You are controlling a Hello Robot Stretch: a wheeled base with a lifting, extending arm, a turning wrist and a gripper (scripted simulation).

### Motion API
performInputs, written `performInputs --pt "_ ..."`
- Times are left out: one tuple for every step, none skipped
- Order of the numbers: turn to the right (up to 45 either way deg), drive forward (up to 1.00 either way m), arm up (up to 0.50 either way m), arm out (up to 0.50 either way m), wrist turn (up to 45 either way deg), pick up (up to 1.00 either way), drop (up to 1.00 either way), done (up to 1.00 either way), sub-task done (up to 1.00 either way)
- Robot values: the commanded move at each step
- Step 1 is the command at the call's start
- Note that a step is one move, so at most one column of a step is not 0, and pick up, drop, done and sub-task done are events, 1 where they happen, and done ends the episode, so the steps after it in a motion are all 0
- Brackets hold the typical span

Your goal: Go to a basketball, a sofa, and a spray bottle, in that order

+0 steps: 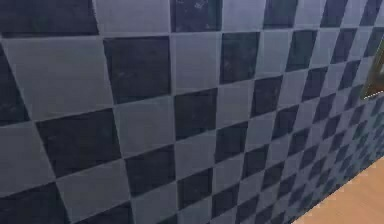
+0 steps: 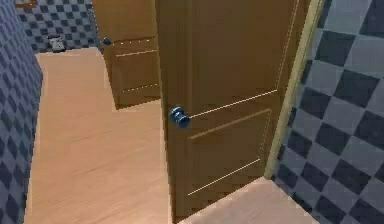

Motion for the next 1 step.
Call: performInputs --pt "45.0 0.00 0.00 0.00 0.0 0.00 0.00 0.00 0.00"
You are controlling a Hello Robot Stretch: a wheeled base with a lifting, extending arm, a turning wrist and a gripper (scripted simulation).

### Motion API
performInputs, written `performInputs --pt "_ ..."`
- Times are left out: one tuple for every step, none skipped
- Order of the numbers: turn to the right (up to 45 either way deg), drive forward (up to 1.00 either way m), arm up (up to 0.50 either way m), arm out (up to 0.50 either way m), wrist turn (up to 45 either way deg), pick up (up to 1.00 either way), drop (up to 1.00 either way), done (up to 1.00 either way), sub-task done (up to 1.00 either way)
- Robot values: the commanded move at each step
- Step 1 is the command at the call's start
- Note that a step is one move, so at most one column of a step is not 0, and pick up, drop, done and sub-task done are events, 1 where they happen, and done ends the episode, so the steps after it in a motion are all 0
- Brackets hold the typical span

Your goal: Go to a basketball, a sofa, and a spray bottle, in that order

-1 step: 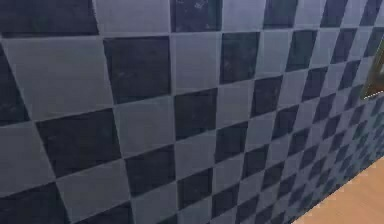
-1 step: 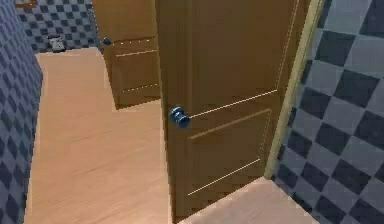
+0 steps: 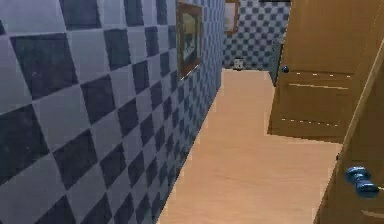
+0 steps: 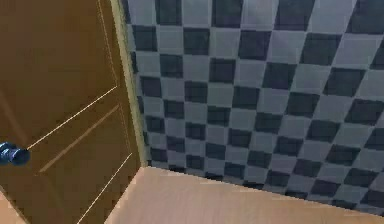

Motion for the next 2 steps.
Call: performInputs --pt "15.0 0.00 0.00 0.00 0.0 0.00 0.00 0.00 0.00" --pt "0.0 1.00 0.00 0.00 0.0 0.00 0.00 0.00 0.00"
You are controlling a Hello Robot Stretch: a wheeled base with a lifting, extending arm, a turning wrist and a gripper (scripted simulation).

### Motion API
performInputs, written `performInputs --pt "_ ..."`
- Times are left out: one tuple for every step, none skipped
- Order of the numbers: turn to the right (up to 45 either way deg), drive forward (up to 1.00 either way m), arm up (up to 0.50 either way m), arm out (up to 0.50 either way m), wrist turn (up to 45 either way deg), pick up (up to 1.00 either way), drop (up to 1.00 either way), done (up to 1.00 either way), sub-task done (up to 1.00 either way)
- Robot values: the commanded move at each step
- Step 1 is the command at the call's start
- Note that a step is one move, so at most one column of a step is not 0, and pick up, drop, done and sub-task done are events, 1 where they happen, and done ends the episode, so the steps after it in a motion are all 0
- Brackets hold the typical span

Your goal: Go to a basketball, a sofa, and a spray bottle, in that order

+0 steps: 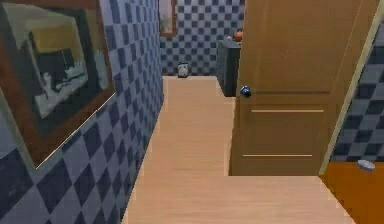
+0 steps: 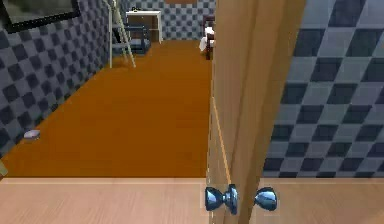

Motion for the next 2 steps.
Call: performInputs --pt "0.0 1.00 0.00 0.00 0.0 0.00 0.00 0.00 0.00" --pt "0.0 0.80 0.00 0.00 0.0 0.00 0.00 0.00 0.00"
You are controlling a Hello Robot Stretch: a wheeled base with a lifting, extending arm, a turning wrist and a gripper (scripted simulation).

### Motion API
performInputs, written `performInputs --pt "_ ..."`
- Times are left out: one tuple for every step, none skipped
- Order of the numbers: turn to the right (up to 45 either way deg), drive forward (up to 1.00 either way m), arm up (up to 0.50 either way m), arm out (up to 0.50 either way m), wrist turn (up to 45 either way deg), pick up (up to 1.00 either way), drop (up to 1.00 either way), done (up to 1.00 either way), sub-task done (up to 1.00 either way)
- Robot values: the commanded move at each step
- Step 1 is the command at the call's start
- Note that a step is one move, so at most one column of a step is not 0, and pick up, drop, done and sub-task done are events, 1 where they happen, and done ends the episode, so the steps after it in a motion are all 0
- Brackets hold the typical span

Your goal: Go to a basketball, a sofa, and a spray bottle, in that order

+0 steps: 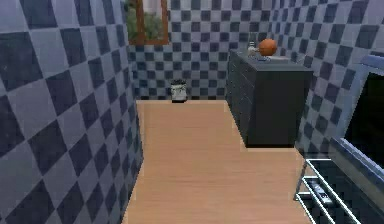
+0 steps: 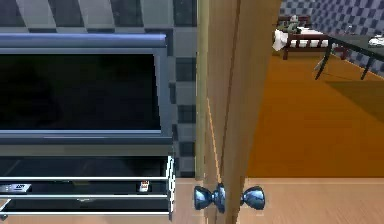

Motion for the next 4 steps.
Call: performInputs --pt "12.0 0.00 0.00 0.00 0.0 0.00 0.00 0.00 0.00" --pt "0.0 1.00 0.00 0.00 0.0 0.00 0.00 0.00 0.00" --pt "0.0 0.85 0.00 0.00 0.0 0.00 0.00 0.00 0.00" --pt "18.0 0.00 0.00 0.00 0.0 0.00 0.00 0.00 0.00"
